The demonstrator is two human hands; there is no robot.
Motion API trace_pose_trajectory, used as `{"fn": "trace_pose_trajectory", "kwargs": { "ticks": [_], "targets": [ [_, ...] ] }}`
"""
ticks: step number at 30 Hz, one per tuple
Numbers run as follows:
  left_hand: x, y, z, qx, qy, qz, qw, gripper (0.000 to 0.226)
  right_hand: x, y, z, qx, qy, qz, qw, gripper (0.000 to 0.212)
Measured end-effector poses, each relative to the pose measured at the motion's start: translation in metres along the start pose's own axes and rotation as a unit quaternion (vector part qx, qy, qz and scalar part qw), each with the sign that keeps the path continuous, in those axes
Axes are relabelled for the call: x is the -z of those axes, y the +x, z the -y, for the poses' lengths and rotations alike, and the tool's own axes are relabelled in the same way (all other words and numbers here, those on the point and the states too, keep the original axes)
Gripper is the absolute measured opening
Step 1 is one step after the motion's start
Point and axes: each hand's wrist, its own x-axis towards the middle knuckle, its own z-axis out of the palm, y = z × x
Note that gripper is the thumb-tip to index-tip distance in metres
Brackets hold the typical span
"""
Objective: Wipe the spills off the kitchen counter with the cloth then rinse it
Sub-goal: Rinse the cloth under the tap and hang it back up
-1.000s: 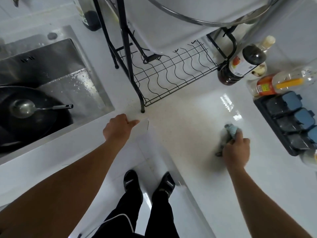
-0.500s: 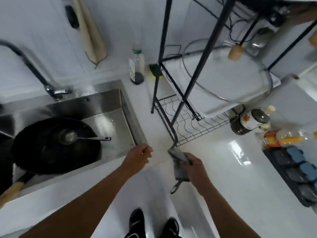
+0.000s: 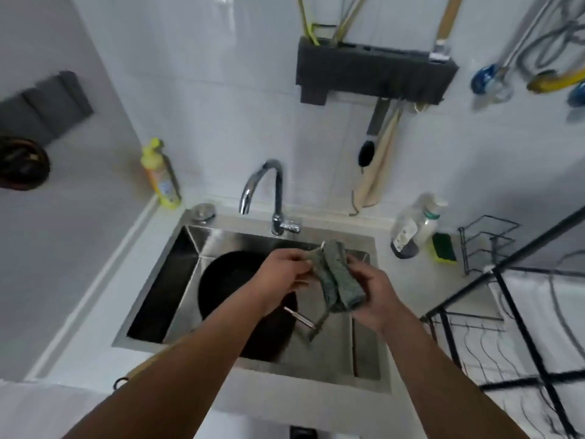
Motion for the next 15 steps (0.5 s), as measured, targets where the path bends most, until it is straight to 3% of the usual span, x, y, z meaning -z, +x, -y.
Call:
{"fn": "trace_pose_trajectory", "kwargs": {
  "ticks": [3, 6, 8, 9, 10, 12, 15],
  "targets": [
    [0.041, 0.007, -0.01, 0.016, -0.064, -0.107, 0.992, 0.028, -0.024, 0.058, -0.009, -0.06, -0.051, 0.018, 0.997, 0.039],
    [0.077, 0.012, -0.008, 0.026, -0.2, -0.193, 0.96, 0.021, -0.041, 0.109, -0.02, -0.129, -0.204, 0.004, 0.971, 0.028],
    [0.097, 0.015, -0.004, 0.041, -0.277, -0.215, 0.936, 0.033, -0.049, 0.145, -0.025, -0.111, -0.285, -0.022, 0.952, 0.016],
    [0.102, 0.016, -0.002, 0.05, -0.296, -0.22, 0.928, 0.036, -0.047, 0.16, -0.026, -0.061, -0.35, -0.051, 0.933, 0.015],
    [0.109, 0.021, -0.002, 0.06, -0.3, -0.228, 0.924, 0.037, -0.045, 0.178, -0.025, 0.008, -0.453, -0.083, 0.887, 0.021],
    [0.122, 0.032, -0.003, 0.076, -0.296, -0.234, 0.923, 0.036, -0.035, 0.209, -0.019, 0.116, -0.685, -0.085, 0.714, 0.042],
    [0.144, 0.057, 0.0, 0.092, -0.301, -0.209, 0.926, 0.033, -0.013, 0.237, -0.02, 0.082, -0.868, -0.046, 0.487, 0.054]
  ]
}}
